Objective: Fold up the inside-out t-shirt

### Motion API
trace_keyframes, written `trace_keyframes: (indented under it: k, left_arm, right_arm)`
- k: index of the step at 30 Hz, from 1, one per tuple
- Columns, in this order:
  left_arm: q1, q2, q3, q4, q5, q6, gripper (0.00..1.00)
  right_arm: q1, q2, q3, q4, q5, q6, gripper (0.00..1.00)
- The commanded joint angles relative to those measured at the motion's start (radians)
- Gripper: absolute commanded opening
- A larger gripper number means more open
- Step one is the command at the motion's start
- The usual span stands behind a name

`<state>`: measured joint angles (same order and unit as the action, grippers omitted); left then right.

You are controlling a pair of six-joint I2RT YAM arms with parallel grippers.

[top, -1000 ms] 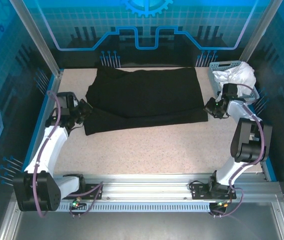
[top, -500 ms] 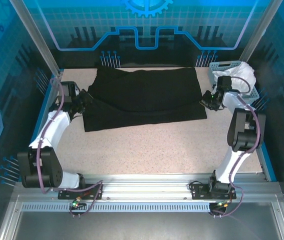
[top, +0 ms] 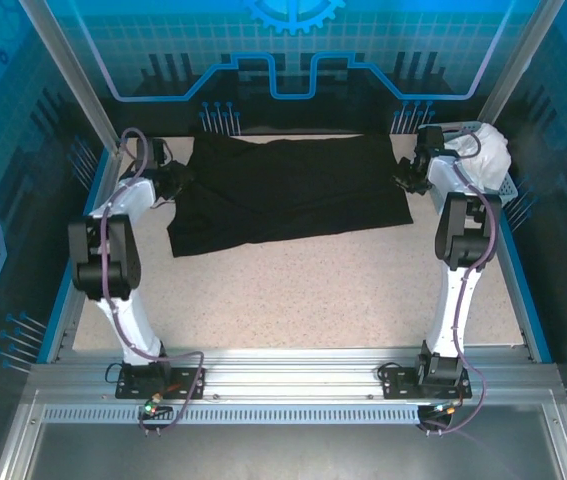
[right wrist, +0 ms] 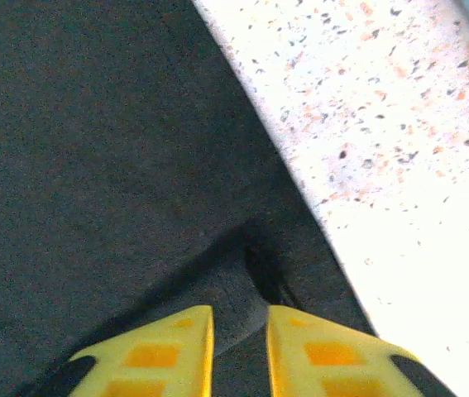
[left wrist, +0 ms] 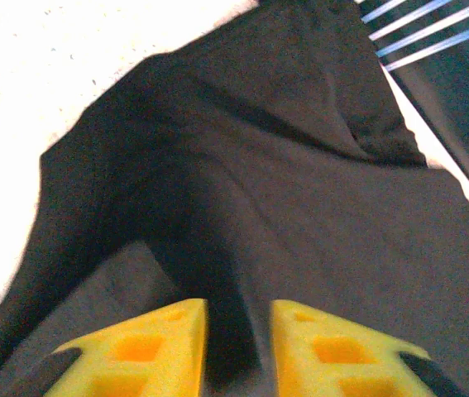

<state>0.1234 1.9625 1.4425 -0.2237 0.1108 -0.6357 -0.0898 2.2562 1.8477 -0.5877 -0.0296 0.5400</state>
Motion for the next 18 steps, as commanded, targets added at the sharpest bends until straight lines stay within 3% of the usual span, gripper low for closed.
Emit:
trace_keyframes:
  k: [1, 7, 11, 18]
  left_arm:
    - [0.036, 0.009, 0.043, -0.023, -0.009, 0.025, 0.5]
    - [0.033, -0.259, -0.332, 0.181, 0.013, -0.062, 0.63]
    - [-0.005, -0.353, -0.573, 0.324, 0.102, -0.128, 0.65]
    - [-0.042, -0.277, -0.577, 0.29, 0.206, -0.052, 0.65]
  right_arm:
    - [0.026, -0.062, -0.013, -0.055, 0.081, -0.042, 0.32]
    - [0.085, -0.246, -0.304, 0.036, 0.029, -0.114, 0.37]
    - [0.095, -0.205, -0.323, -0.002, -0.031, -0.16, 0.38]
    - [0.089, -0.075, -0.212, -0.171, 0.055, -0.258, 0.35]
